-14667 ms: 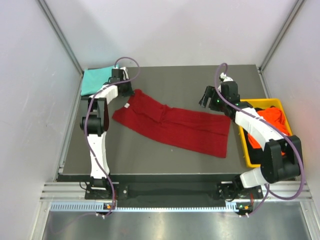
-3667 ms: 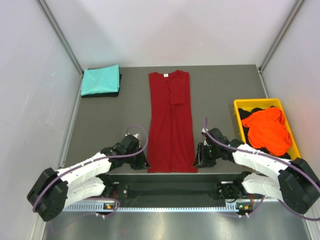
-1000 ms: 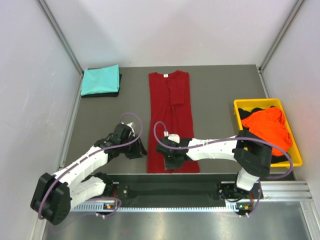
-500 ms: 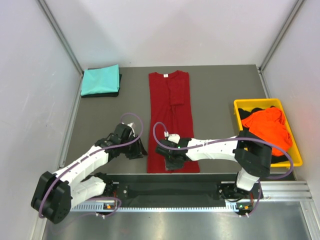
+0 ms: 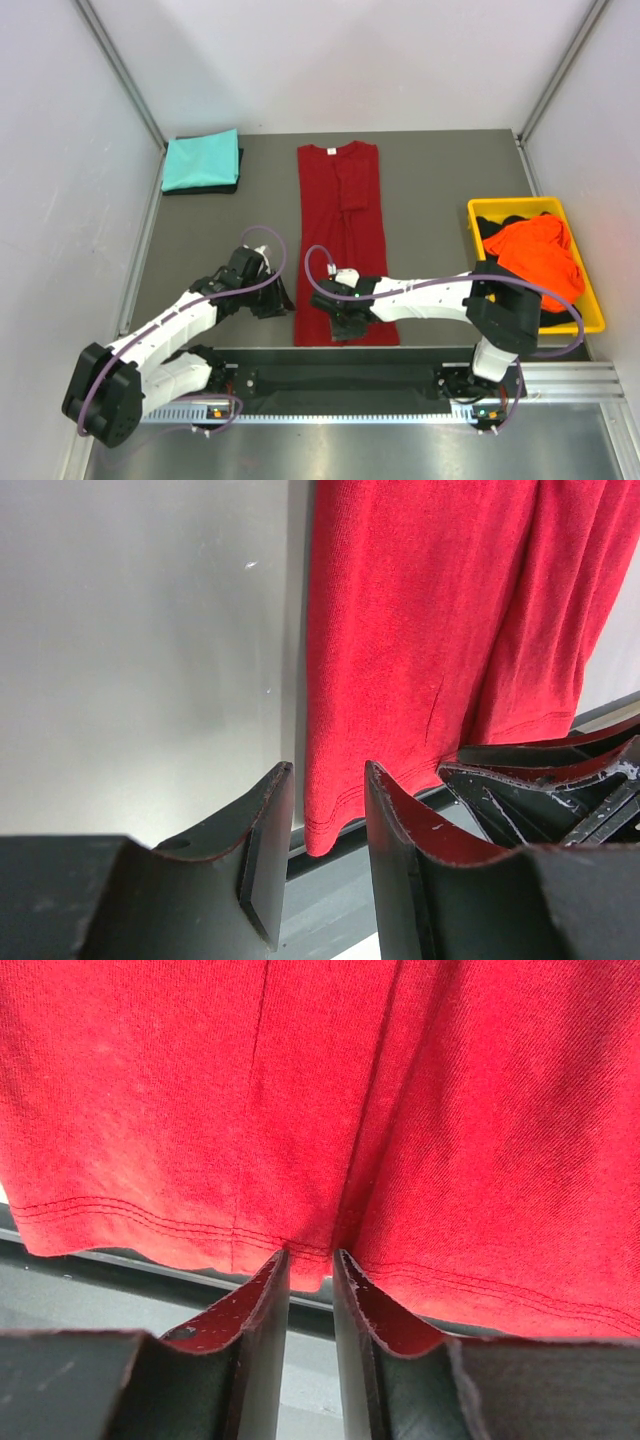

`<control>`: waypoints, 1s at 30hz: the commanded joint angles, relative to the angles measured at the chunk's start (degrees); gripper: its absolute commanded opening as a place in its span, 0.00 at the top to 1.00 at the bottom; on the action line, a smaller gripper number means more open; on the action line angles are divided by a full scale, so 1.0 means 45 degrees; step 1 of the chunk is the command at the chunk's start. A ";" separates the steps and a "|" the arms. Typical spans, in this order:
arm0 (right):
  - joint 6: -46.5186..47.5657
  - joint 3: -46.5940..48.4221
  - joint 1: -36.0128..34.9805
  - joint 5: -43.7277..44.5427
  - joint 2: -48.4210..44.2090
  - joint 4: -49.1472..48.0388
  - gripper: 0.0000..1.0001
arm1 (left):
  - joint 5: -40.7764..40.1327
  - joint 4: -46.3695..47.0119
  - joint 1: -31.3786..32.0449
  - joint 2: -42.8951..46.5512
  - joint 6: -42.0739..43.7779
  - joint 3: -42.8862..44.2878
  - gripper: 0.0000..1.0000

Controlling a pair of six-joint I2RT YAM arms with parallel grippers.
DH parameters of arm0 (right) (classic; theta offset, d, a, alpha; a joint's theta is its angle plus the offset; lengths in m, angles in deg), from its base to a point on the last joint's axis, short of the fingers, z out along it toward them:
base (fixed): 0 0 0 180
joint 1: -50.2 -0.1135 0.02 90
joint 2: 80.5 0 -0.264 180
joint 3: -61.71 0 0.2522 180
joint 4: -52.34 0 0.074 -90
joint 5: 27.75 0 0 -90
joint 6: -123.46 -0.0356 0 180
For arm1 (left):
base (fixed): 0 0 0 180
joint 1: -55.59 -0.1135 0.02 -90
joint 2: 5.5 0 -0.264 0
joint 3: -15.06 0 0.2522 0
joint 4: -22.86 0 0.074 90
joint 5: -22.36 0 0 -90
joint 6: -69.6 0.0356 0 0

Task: Fold and stack the t-shirts
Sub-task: Fold the tshirt

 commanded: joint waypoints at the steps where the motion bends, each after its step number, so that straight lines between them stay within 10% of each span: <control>1: 0.0135 0.0262 -0.0227 -0.0036 0.0151 -0.0146 0.76 | 0.0079 0.0407 -0.0076 -0.0047 0.0196 0.0143 0.60; 6: 0.0311 0.0515 -0.0246 0.0022 0.0015 0.0068 1.00 | 0.0118 0.0388 -0.0076 0.0050 0.0274 0.0163 0.59; 30: 0.0546 -0.0070 0.0007 0.0276 -0.1255 0.0889 1.00 | 0.1193 0.1305 0.0002 0.0773 -0.0898 -0.1380 0.56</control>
